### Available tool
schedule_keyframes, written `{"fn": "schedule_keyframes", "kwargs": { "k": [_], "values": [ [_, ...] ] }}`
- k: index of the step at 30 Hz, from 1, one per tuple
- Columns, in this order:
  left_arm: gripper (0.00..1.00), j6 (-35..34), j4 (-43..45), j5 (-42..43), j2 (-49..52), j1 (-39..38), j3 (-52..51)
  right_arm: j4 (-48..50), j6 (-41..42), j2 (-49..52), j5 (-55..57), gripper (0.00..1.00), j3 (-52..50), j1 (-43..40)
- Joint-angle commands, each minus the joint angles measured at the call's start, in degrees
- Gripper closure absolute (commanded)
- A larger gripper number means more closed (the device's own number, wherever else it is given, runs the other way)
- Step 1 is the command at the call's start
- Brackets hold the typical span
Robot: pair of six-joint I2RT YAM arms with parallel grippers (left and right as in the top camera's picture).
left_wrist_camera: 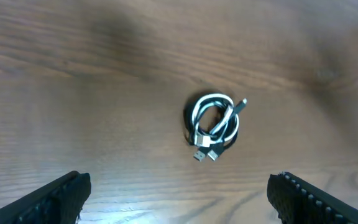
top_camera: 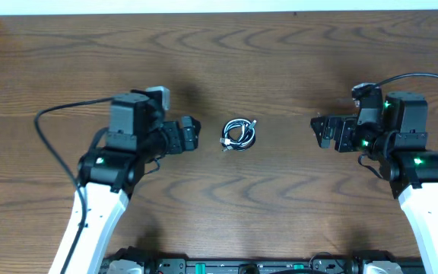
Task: Untangle cables
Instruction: 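Reach the left gripper to the cable coil and grasp it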
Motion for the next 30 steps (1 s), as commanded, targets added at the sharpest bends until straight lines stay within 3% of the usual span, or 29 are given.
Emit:
{"fn": "schedule_keyframes", "kwargs": {
  "k": [1,25,28,30],
  "values": [
    [0.05,-0.1,0.2,0.6,3.3,-1.4,2.7,-1.0,0.6,-0.1,-0.8,0.01,1.1,-0.1],
    [0.17,0.3,20.1,0.7,31.1,-10.1,3.6,-3.5,0.6,-0.1,-0.8,0.01,1.1,-0.1],
    [0.24,0.3,22.1,0.7,33.8,-10.3,3.6,-3.9,0.6,-0.1,-0.8,0.01,1.1,-0.1],
    [0.35,0.3,22.9,0.7,35.4,-10.3,3.6,-4.1,0.6,-0.1,-0.8,0.01,1.1,-0.1]
  ]
}}
